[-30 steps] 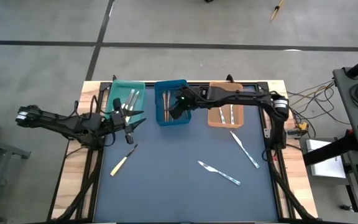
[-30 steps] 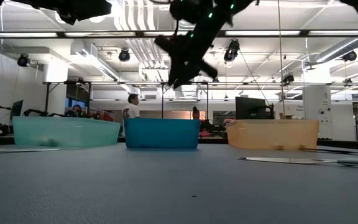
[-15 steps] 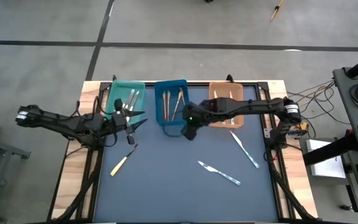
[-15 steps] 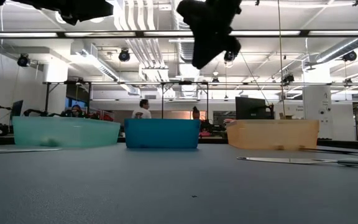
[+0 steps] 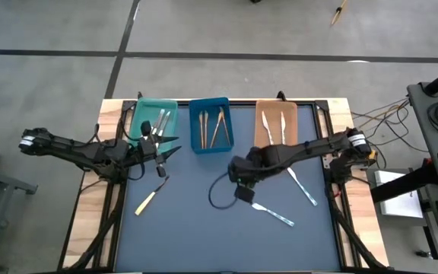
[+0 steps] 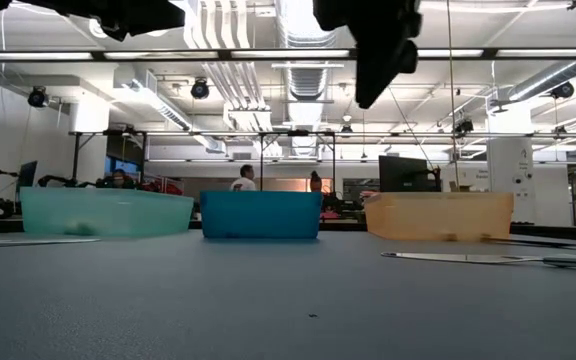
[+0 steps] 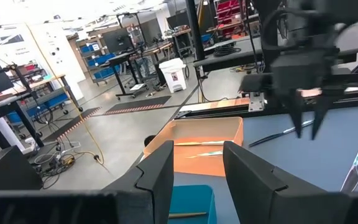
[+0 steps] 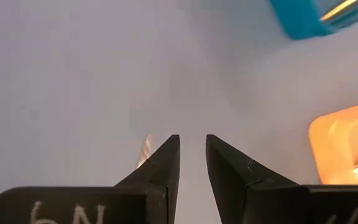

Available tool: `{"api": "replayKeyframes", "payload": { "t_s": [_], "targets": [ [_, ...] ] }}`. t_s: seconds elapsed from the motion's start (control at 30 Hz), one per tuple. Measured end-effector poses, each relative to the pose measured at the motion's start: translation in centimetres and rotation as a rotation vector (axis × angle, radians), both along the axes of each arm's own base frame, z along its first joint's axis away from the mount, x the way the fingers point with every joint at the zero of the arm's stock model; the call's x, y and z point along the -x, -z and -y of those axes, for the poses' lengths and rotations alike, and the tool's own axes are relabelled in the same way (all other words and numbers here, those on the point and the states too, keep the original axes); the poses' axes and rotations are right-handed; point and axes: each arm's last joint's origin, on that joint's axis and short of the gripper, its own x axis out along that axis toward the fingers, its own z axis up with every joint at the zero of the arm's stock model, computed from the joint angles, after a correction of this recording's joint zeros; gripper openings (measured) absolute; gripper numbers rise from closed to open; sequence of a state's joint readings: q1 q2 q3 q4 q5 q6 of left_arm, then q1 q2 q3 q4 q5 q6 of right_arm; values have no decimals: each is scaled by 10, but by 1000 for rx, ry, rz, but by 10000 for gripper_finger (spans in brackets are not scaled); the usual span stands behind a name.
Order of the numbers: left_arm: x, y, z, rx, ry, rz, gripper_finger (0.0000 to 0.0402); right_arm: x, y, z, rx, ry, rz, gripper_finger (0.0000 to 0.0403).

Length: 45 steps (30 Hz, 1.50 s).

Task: Sort silverware by color (type)
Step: Put the white patterned table knife into the orange bin

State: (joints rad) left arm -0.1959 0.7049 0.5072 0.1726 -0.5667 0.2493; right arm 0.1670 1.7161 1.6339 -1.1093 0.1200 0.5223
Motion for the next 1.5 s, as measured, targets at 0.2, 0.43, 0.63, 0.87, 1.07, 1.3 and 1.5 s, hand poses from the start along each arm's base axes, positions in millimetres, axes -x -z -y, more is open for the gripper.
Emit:
{"api": "replayKeyframes", "payload": {
  "t_s": [0.2,0.43,0.63,0.87,1.07,1.3,1.5],
  "targets": [
    [0,0,0,1,0,4,121,12,17,-32,4,-96,-61,65],
    [0,-1,0,2,0,8,121,30,42,-70,-31,-179,-124,47],
    [-1,-1,0,1,0,5,121,49,68,-94,-70,-190,-183,28],
    [-1,0,0,4,0,2,121,70,103,-104,-75,-146,-214,10],
    [-1,0,0,4,0,1,121,81,118,-100,-59,-121,-244,9],
    [-2,0,0,4,0,1,121,89,115,-93,-41,-70,-47,9],
    [-2,1,0,3,0,-1,121,115,115,-76,-59,25,23,9]
  ]
}}
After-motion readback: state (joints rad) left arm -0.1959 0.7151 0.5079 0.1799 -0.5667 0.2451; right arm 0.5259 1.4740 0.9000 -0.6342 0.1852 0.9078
